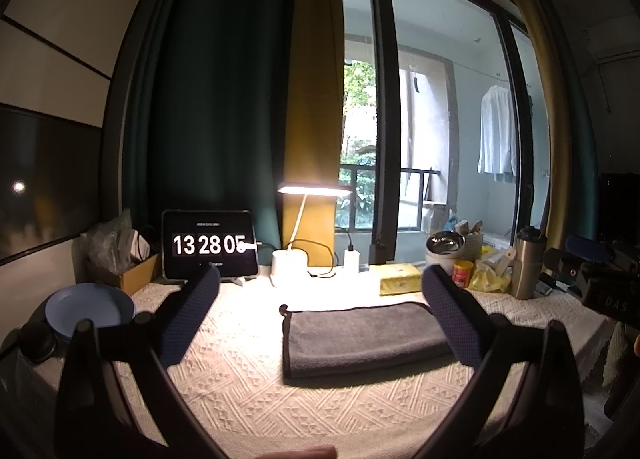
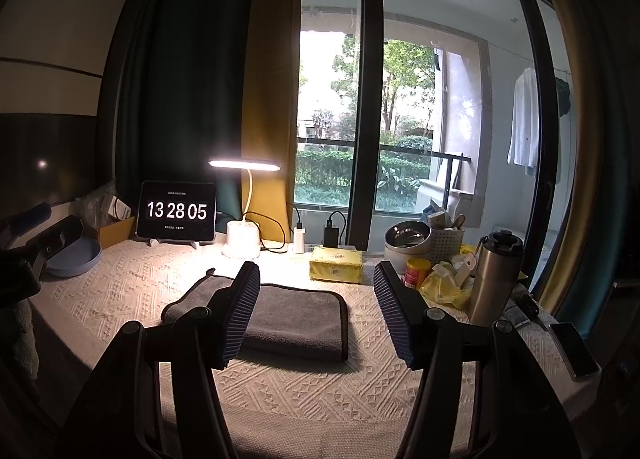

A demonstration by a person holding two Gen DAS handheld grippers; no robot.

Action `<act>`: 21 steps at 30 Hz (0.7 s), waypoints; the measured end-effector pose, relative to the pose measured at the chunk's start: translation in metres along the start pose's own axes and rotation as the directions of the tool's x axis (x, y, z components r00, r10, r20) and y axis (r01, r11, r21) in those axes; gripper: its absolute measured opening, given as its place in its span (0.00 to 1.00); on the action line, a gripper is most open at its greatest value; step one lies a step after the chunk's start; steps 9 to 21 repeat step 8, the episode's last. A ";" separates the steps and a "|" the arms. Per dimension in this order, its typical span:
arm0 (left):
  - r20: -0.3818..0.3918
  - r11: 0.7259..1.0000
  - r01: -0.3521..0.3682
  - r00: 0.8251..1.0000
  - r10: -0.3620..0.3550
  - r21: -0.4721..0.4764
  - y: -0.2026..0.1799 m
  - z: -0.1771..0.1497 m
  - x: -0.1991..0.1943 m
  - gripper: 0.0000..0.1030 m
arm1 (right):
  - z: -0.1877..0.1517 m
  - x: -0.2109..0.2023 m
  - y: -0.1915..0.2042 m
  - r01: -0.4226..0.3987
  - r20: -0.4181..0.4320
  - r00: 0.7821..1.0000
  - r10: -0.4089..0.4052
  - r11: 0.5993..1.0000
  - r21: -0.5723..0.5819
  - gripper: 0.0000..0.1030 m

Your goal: Fold towel

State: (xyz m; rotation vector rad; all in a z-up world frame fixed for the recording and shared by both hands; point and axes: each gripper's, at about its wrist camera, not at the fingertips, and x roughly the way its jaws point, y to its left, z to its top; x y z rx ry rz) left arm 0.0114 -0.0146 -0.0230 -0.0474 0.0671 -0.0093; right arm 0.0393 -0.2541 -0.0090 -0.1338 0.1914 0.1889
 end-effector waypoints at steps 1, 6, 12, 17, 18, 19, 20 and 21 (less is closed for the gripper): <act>-0.001 1.000 -0.001 1.000 0.001 -0.001 0.000 0.000 0.000 0.99 | 0.000 0.000 0.000 -0.001 0.000 1.000 0.001 1.000 0.000 0.61; 0.010 1.000 -0.005 1.000 0.005 -0.005 -0.001 -0.002 -0.001 0.99 | 0.000 0.000 0.000 0.000 0.000 1.000 0.000 1.000 0.001 0.61; 0.010 1.000 -0.002 1.000 0.002 -0.005 -0.002 -0.003 0.000 0.99 | -0.001 0.000 0.000 -0.002 -0.002 1.000 0.002 1.000 0.000 0.61; 0.010 1.000 -0.002 1.000 0.002 -0.005 -0.002 -0.003 0.000 0.99 | -0.001 0.000 0.000 -0.002 -0.002 1.000 0.002 1.000 0.000 0.61; 0.010 1.000 -0.002 1.000 0.002 -0.005 -0.002 -0.003 0.000 0.99 | -0.001 0.000 0.000 -0.002 -0.002 1.000 0.002 1.000 0.000 0.61; 0.010 1.000 -0.002 1.000 0.002 -0.005 -0.002 -0.003 0.000 0.99 | -0.001 0.000 0.000 -0.002 -0.002 1.000 0.002 1.000 0.000 0.61; 0.010 1.000 -0.002 1.000 0.002 -0.005 -0.002 -0.003 0.000 0.99 | -0.001 0.000 0.000 -0.002 -0.002 1.000 0.002 1.000 0.000 0.61; 0.010 1.000 -0.002 1.000 0.002 -0.005 -0.002 -0.003 0.000 0.99 | -0.001 0.000 0.000 -0.002 -0.002 1.000 0.002 1.000 0.000 0.61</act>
